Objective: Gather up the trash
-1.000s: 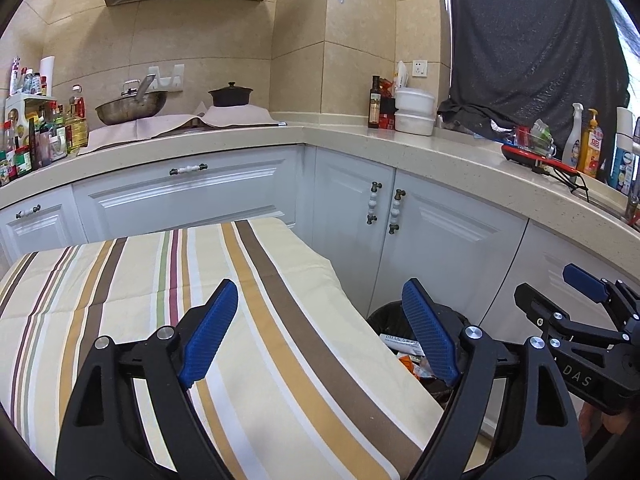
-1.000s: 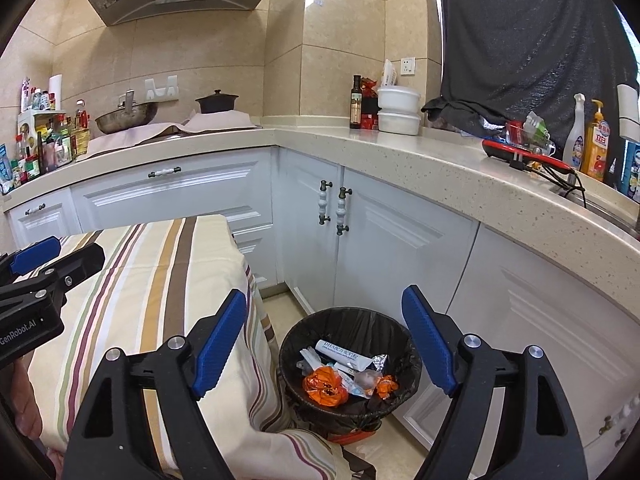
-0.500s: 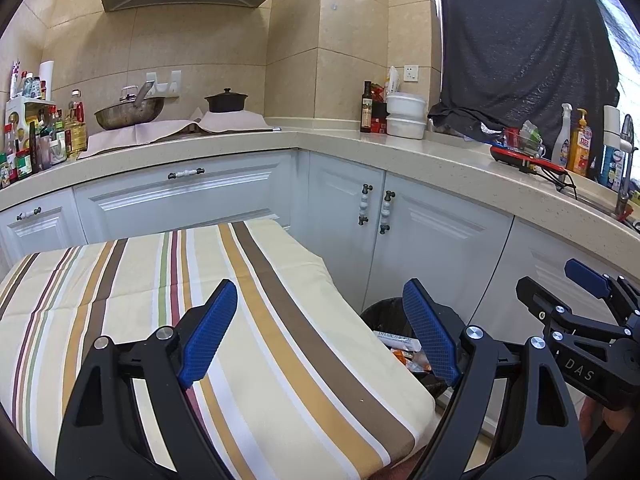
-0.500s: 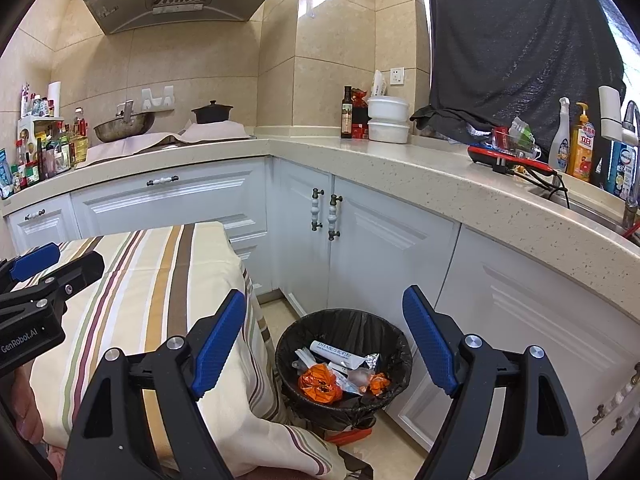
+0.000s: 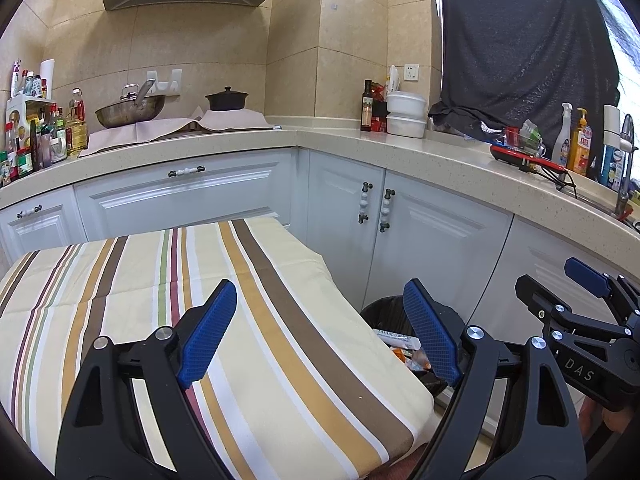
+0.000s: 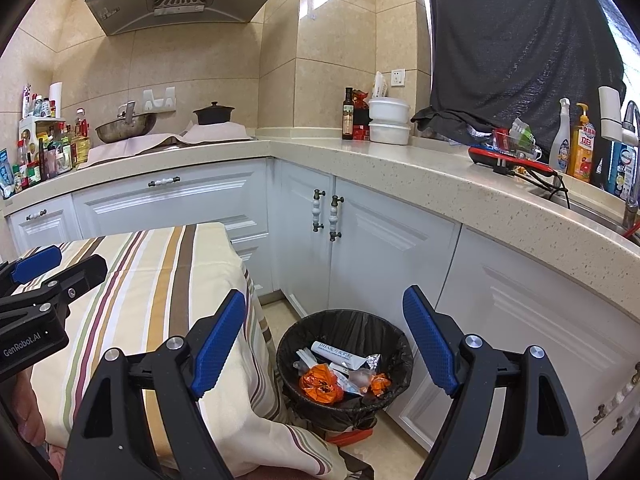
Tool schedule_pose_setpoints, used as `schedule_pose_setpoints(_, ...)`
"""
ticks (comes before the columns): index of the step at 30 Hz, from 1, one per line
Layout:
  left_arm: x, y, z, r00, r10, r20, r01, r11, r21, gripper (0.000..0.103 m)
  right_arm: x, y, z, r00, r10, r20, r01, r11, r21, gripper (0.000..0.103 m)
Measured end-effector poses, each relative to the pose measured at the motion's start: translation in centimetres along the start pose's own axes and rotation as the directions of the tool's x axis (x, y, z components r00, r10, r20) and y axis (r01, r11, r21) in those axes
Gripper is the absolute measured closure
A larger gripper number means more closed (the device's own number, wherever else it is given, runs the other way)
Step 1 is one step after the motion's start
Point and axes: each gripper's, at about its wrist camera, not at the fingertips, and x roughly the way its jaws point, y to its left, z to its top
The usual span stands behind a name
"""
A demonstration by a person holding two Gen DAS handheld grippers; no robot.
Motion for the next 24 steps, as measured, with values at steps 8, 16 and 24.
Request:
schedule_pose_setpoints(8, 0.17, 0.18, -0.08, 1.000, 0.001, -0.007, -0.001, 1.000, -0.005, 0.020, -0.04, 0.03, -0.03, 1.000, 0.000, 0.000, 0.000, 1.000, 0.000, 0.024)
schedule_pose_setpoints(16, 0.21, 0.27, -0.10, 1.000, -0.001, -0.010, 0.001, 1.000, -0.007, 0.020, -0.06, 0.03, -0.02, 1.000, 0.000, -0.001, 0.000, 1.000, -0.001, 0.024)
schedule_pose_setpoints(24, 0.28, 0.22, -0.36, 1.000, 0.000, -0.013, 0.000, 1.000, -0.008, 0.020, -0.07, 0.27, -0.17, 1.000, 0.003, -0.003, -0.003, 1.000, -0.003, 0.024)
